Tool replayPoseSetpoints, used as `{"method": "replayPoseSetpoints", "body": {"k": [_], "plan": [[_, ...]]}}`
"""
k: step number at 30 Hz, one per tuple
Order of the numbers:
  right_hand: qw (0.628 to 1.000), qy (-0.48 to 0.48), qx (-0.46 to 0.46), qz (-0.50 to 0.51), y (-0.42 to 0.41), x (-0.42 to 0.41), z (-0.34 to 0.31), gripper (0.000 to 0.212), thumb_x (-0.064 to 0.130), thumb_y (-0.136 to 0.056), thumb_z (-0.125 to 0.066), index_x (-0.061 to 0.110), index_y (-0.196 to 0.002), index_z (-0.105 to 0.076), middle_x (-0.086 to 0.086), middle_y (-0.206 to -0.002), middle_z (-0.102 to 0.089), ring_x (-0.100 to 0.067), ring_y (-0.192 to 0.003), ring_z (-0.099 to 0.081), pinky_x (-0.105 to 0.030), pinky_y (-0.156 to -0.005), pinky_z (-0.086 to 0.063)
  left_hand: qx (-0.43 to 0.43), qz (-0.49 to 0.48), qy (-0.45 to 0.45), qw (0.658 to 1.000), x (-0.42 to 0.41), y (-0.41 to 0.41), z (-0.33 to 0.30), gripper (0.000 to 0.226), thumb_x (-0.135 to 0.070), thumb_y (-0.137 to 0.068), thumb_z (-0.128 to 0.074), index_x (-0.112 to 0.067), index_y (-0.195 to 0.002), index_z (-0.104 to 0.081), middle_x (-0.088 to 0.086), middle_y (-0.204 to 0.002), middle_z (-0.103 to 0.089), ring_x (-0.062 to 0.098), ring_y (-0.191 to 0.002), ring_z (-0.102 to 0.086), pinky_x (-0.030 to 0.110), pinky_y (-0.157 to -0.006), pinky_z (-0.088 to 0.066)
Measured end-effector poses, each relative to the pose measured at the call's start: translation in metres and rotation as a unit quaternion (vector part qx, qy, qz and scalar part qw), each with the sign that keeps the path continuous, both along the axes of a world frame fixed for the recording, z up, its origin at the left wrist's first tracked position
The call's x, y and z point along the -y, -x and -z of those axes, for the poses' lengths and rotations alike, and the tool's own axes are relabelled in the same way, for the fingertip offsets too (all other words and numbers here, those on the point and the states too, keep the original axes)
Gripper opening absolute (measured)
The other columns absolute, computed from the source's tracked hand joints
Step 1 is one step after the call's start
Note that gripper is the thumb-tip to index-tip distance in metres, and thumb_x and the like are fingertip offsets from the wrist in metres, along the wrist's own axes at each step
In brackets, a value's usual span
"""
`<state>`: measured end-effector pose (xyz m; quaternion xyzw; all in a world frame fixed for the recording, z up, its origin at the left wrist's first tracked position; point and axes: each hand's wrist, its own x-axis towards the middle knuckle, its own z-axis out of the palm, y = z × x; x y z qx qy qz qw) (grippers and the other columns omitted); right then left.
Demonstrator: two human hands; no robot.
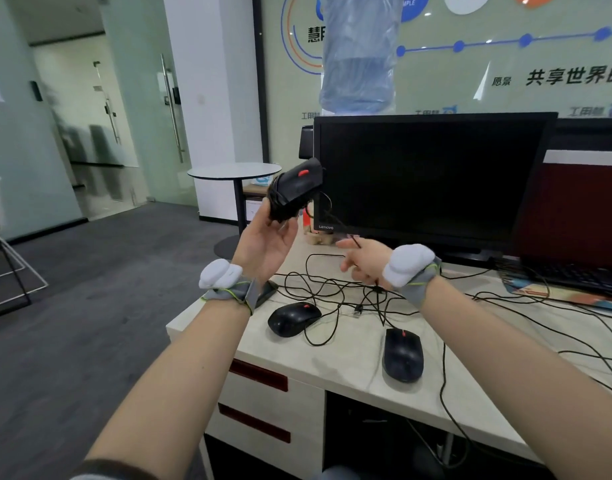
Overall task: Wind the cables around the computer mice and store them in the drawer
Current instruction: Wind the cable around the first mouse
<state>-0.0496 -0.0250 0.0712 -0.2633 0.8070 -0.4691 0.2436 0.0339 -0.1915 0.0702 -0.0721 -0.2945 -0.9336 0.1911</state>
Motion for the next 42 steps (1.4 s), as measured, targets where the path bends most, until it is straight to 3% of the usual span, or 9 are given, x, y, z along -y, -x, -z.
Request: {"method": "replayPoseSetpoints", "body": {"k": [4, 9, 14, 21, 23, 27, 31, 34, 42], "plan": [[0.957, -0.06, -0.284, 0.022, -0.003, 0.005, 0.022, 0.045, 0.022, -0.095, -0.046, 0.024, -0.138, -0.033, -0.006, -0.078, -0.05, -0.015, -0.062, -0.046, -0.019, -0.051, -0.037, 0.056, -0.104, -0.046, 0.992, 0.001, 0.009, -0.002, 0.025, -0.025, -0.096, -0.048, -0.003, -0.089, -0.057, 0.009, -0.083, -0.058, 0.015, -0.072, -0.056, 0.019, -0.058, -0.057], [0.864, -0.05, -0.5, -0.014, -0.001, -0.004, 0.023, 0.023, 0.04, -0.093, -0.043, 0.032, -0.106, -0.06, 0.008, -0.096, -0.068, -0.01, -0.085, -0.059, -0.031, -0.074, -0.05, 0.105, -0.204, -0.091, 0.969, 0.012, 0.011, 0.007, 0.016, -0.011, -0.093, -0.054, 0.002, -0.084, -0.055, 0.016, -0.085, -0.057, 0.022, -0.076, -0.057, 0.026, -0.055, -0.058], [0.865, 0.026, -0.501, -0.016, -0.003, -0.01, 0.021, 0.019, 0.028, -0.096, -0.039, 0.024, -0.092, -0.057, 0.02, -0.07, -0.052, -0.001, -0.062, -0.049, -0.021, -0.062, -0.035, 0.169, -0.297, -0.042, 0.939, 0.037, 0.011, 0.023, 0.037, -0.006, -0.092, -0.053, 0.0, -0.129, -0.049, 0.013, -0.11, -0.054, 0.024, -0.096, -0.055, 0.032, -0.081, -0.05], [0.848, 0.13, -0.514, 0.003, -0.016, -0.014, 0.005, 0.008, 0.019, -0.086, -0.052, 0.02, -0.078, -0.056, 0.024, -0.062, -0.047, 0.004, -0.056, -0.05, -0.007, -0.058, -0.035, 0.249, -0.362, 0.163, 0.883, 0.061, 0.011, 0.055, 0.026, -0.005, -0.093, -0.05, 0.0, -0.118, -0.054, 0.01, -0.096, -0.057, 0.024, -0.095, -0.051, 0.028, -0.073, -0.049], [0.857, 0.153, -0.492, 0.008, -0.017, -0.011, 0.0, 0.01, 0.019, -0.087, -0.053, 0.014, -0.081, -0.06, 0.02, -0.066, -0.053, -0.001, -0.062, -0.055, -0.016, -0.061, -0.045, 0.261, -0.349, 0.25, 0.865, 0.061, 0.012, 0.063, 0.023, -0.005, -0.093, -0.049, 0.001, -0.114, -0.055, 0.009, -0.088, -0.056, 0.024, -0.091, -0.049, 0.023, -0.068, -0.046], [0.869, 0.188, -0.455, 0.038, -0.016, -0.008, -0.013, 0.017, 0.023, -0.091, -0.052, 0.016, -0.093, -0.066, 0.012, -0.083, -0.064, -0.01, -0.08, -0.063, -0.028, -0.075, -0.053, 0.294, -0.282, 0.493, 0.769, 0.061, 0.013, 0.072, 0.026, -0.009, -0.091, -0.052, -0.006, -0.116, -0.055, 0.019, -0.109, -0.061, 0.031, -0.1, -0.057, 0.04, -0.088, -0.05], [0.87, 0.142, -0.469, 0.049, -0.009, -0.005, -0.019, 0.024, 0.029, -0.093, -0.048, 0.018, -0.102, -0.067, 0.003, -0.098, -0.067, -0.013, -0.092, -0.061, -0.035, -0.084, -0.052, 0.278, -0.184, 0.705, 0.626, 0.051, 0.01, 0.065, 0.036, -0.017, -0.091, -0.055, -0.011, -0.127, -0.053, 0.01, -0.123, -0.061, 0.023, -0.111, -0.056, 0.029, -0.099, -0.04], [0.88, 0.152, -0.442, 0.084, 0.002, -0.006, -0.02, 0.023, 0.029, -0.093, -0.048, 0.019, -0.101, -0.067, 0.001, -0.101, -0.067, -0.014, -0.096, -0.061, -0.035, -0.087, -0.05, 0.266, -0.082, 0.691, 0.667, 0.037, 0.006, 0.062, 0.039, -0.015, -0.092, -0.054, -0.011, -0.131, -0.048, 0.014, -0.122, -0.059, 0.026, -0.11, -0.057, 0.038, -0.099, -0.046], [0.886, 0.075, -0.429, 0.159, 0.04, -0.014, -0.011, 0.025, 0.035, -0.093, -0.044, 0.026, -0.094, -0.067, 0.007, -0.102, -0.067, -0.007, -0.086, -0.054, -0.023, -0.069, -0.04, 0.249, 0.109, 0.625, 0.732, 0.009, -0.004, 0.04, 0.042, -0.011, -0.093, -0.051, -0.023, -0.133, -0.043, -0.002, -0.115, -0.057, 0.009, -0.099, -0.057, 0.018, -0.083, -0.047]]}}
